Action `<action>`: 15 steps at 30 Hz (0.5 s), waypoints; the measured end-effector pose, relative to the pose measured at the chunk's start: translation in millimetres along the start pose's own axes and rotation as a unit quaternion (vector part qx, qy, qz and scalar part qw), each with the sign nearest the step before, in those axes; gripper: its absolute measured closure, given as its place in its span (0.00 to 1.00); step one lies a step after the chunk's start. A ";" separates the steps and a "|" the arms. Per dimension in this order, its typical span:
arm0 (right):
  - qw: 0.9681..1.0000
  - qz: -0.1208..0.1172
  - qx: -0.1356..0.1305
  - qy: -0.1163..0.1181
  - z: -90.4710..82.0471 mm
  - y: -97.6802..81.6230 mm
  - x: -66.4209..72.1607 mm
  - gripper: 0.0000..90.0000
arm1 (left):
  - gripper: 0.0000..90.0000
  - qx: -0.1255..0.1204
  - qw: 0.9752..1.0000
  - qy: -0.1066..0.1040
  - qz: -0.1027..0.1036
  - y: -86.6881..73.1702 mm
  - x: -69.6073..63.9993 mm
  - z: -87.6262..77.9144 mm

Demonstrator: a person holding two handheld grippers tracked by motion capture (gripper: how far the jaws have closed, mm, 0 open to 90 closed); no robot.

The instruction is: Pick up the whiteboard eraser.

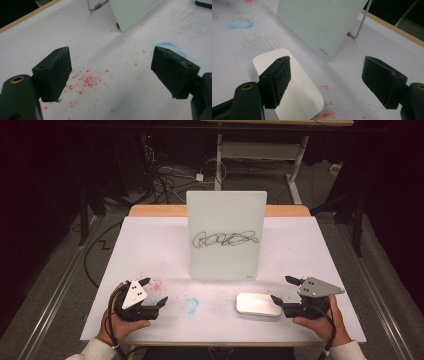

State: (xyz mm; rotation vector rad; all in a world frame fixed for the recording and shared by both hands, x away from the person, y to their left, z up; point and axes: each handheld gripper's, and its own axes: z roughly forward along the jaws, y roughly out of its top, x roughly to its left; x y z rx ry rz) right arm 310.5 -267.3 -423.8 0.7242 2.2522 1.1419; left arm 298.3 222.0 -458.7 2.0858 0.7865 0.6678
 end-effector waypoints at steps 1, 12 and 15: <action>1.000 0.000 0.000 0.000 0.0 0.0 0.0 0.27 | 0.18 0.000 1.000 0.000 0.000 0.0 0.3 -0.2; 0.999 -0.019 0.034 0.036 1.6 16.5 -12.1 0.25 | 0.19 0.018 1.000 -0.001 -0.013 -4.4 1.4 0.0; 0.996 -0.022 0.056 0.062 6.1 19.9 -11.1 0.23 | 0.19 0.024 1.000 -0.002 -0.012 -4.4 1.2 1.9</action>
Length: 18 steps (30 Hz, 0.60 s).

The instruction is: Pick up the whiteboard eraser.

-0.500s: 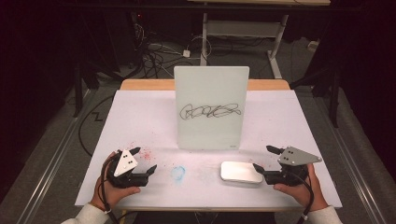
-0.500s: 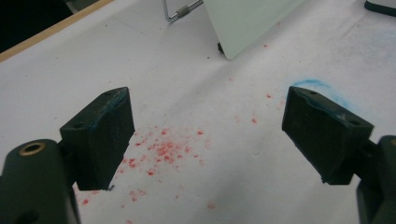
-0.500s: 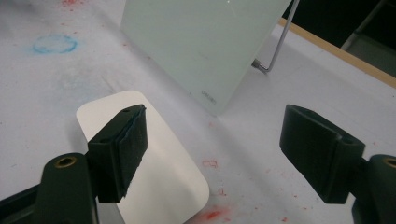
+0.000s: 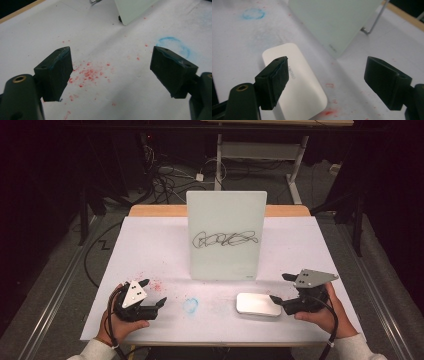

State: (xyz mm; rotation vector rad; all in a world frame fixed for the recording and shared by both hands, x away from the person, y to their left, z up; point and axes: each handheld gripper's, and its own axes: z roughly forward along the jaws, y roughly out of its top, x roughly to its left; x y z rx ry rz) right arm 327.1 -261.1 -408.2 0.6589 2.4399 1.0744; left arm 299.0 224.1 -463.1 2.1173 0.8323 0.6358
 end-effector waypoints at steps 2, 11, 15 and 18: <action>0.999 -0.023 0.032 0.025 7.9 3.0 3.6 0.23 | 0.19 0.004 1.000 -0.002 -0.001 -0.6 -0.3 1.0; 0.987 -0.084 0.112 0.078 32.5 16.9 13.5 0.26 | 0.17 0.005 1.000 -0.008 0.007 -0.5 -3.7 2.7; 0.982 -0.102 0.132 0.092 41.0 24.3 20.1 0.25 | 0.17 0.008 1.000 -0.009 0.009 -0.3 -4.0 3.2; 0.974 -0.123 0.161 0.099 47.3 24.8 24.9 0.27 | 0.17 0.010 1.000 -0.010 0.014 -0.9 -4.5 4.0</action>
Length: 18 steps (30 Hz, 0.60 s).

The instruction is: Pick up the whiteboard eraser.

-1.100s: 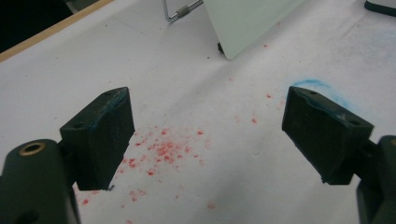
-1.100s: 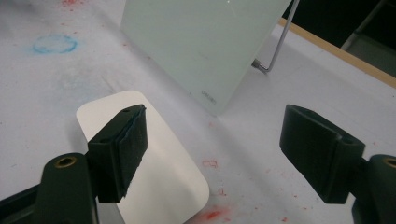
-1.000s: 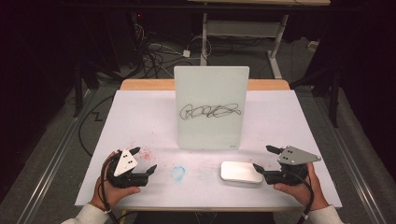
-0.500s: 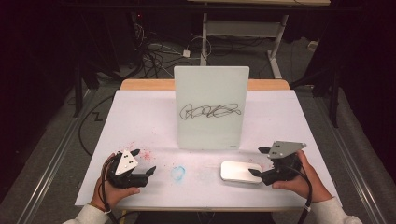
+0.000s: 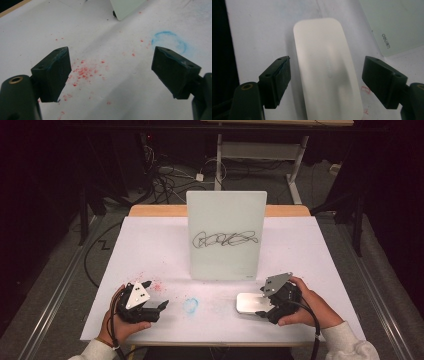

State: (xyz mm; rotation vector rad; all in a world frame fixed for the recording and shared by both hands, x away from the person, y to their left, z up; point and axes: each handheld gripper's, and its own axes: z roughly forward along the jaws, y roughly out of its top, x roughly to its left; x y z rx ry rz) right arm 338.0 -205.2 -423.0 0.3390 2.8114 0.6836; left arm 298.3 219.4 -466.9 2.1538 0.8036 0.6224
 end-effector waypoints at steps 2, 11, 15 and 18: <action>1.000 -0.006 0.020 0.005 8.7 0.5 -0.2 0.26 | 0.17 0.003 1.000 0.000 0.001 -0.1 0.3 0.6; 0.999 -0.008 0.031 0.026 28.1 3.5 -10.3 0.25 | 0.17 -0.002 1.000 -0.008 0.001 0.4 0.8 0.6; 0.999 -0.016 0.026 0.036 30.4 3.5 -10.8 0.30 | 0.17 0.000 1.000 -0.006 0.002 0.1 1.1 0.9; 0.999 -0.012 0.014 0.044 30.5 0.9 -12.6 0.30 | 0.17 0.002 1.000 -0.006 0.002 -0.2 1.2 1.3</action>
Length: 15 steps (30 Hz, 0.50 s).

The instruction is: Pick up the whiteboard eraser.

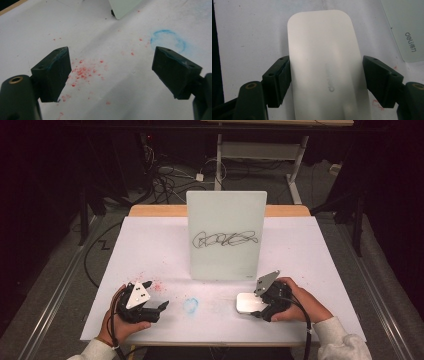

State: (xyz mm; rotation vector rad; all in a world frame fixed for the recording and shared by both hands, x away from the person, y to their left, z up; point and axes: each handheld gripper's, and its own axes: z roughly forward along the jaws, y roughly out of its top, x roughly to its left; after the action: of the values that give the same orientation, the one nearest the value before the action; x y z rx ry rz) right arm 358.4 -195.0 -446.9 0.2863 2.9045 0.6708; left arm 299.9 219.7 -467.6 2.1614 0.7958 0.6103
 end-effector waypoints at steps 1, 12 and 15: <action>1.000 -0.002 0.001 -0.001 -0.4 -0.4 -0.1 0.30 | 0.17 0.000 1.000 0.000 0.000 0.0 0.0 0.0; 1.000 -0.005 -0.006 -0.004 -3.3 -2.9 -0.4 0.34 | 0.17 0.003 1.000 0.003 0.003 -0.1 0.7 -0.1; 1.000 -0.006 -0.006 -0.009 -4.6 -2.6 0.7 0.34 | 0.17 0.003 1.000 0.003 0.003 -0.3 1.0 -0.2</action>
State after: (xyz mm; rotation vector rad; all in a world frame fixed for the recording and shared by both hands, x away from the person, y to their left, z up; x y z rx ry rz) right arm 356.5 -199.1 -444.0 0.2732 2.8815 0.6810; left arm 300.4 220.7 -467.5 2.1684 0.7967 0.6186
